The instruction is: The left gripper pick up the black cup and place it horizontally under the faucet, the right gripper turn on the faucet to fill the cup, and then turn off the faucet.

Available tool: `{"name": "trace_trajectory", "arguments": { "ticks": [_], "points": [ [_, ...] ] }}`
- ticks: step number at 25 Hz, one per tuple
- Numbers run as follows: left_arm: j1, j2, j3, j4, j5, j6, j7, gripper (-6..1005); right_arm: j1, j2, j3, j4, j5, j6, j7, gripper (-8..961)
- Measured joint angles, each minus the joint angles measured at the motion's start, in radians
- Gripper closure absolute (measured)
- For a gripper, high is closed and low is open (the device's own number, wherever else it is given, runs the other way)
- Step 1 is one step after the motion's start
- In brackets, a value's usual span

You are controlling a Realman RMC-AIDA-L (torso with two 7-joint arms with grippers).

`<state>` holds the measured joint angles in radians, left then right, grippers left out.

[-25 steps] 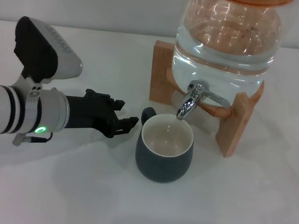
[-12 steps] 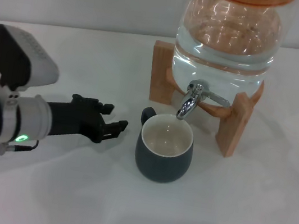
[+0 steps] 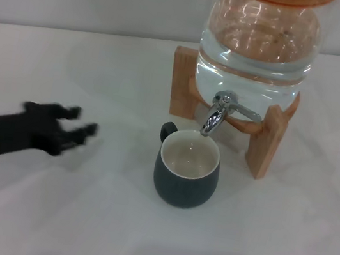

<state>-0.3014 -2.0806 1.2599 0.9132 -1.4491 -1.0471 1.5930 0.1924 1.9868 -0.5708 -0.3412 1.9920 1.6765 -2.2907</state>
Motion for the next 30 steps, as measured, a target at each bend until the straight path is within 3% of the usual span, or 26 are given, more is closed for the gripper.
{"name": "trace_trajectory", "arguments": {
  "ticks": [2,3,7,10,13,20,30],
  "points": [
    [0.047,0.000,-0.110,-0.024,-0.090,-0.053,0.117,493,-0.040,0.000,0.000,-0.174,-0.108,0.018,0.152,124],
    [0.047,0.000,-0.110,-0.024,-0.090,-0.053,0.117,493,-0.040,0.000,0.000,-0.174,-0.108,0.018,0.152,124],
    [0.074,0.002,-0.300,-0.127,-0.228,-0.131,0.283,492,-0.053,0.011,-0.006,-0.340,-0.215,0.077,0.308,124],
    [0.069,0.003,-0.454,-0.216,-0.298,-0.173,0.365,489,-0.051,0.015,-0.080,-0.441,-0.260,0.095,0.404,124],
    [0.070,0.001,-0.551,-0.275,-0.346,-0.190,0.423,488,-0.033,0.015,-0.190,-0.504,-0.278,0.092,0.469,125],
    [0.073,0.002,-0.571,-0.306,-0.395,-0.185,0.455,490,0.034,0.015,-0.313,-0.544,-0.327,0.052,0.563,125],
    [0.093,0.001,-0.574,-0.338,-0.440,-0.193,0.471,493,0.074,0.017,-0.450,-0.549,-0.346,-0.079,0.586,125]
  ]
}}
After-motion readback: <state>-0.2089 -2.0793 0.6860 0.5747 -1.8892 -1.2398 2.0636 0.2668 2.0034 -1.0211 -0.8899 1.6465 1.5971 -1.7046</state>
